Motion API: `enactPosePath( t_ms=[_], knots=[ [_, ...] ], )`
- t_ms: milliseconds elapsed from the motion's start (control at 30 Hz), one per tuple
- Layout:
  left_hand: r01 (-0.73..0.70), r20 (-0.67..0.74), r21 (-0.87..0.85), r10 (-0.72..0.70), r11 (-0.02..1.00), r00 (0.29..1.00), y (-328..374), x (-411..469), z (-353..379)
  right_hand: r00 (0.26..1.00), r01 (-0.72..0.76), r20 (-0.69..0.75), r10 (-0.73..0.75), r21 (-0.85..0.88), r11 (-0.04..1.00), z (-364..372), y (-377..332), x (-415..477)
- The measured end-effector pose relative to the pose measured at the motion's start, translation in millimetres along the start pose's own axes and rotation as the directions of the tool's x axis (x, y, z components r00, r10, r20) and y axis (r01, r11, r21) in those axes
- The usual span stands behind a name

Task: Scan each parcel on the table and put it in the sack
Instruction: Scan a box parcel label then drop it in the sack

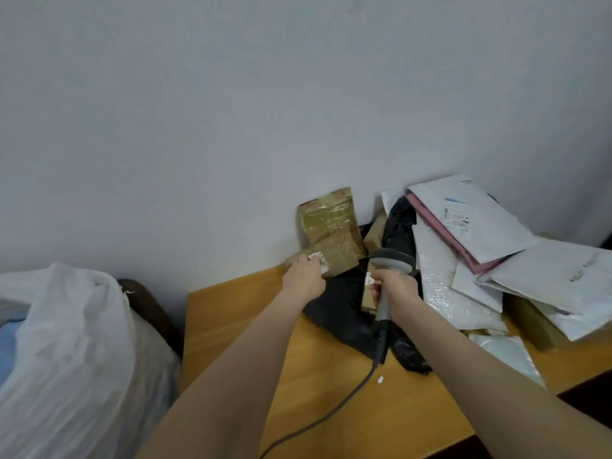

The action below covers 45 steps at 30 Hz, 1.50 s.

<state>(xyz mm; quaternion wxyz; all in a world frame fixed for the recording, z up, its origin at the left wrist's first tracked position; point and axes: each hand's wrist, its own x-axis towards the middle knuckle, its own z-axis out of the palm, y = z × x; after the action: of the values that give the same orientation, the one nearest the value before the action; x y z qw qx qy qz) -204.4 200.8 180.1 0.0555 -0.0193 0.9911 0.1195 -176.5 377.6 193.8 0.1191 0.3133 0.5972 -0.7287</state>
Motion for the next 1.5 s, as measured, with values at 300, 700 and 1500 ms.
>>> enactPosePath(
  t_ms=[300,700,1500],
  knots=[
    [0.117,0.032,-0.076,-0.115,0.99,0.993,-5.8,111.1,49.4,0.996,-0.035,-0.084,0.032,-0.033,0.999,3.2,-30.2,124.0],
    [0.544,0.329,-0.399,-0.438,0.739,0.837,-65.8,207.4,93.3,0.997,-0.07,0.042,0.068,0.054,0.996,62.0,-40.6,216.8],
    [0.621,0.593,-0.782,-0.376,-0.056,0.713,-47.3,82.1,52.1,0.981,-0.032,0.193,0.024,0.037,0.999,-9.0,-40.3,180.6]
  ],
)
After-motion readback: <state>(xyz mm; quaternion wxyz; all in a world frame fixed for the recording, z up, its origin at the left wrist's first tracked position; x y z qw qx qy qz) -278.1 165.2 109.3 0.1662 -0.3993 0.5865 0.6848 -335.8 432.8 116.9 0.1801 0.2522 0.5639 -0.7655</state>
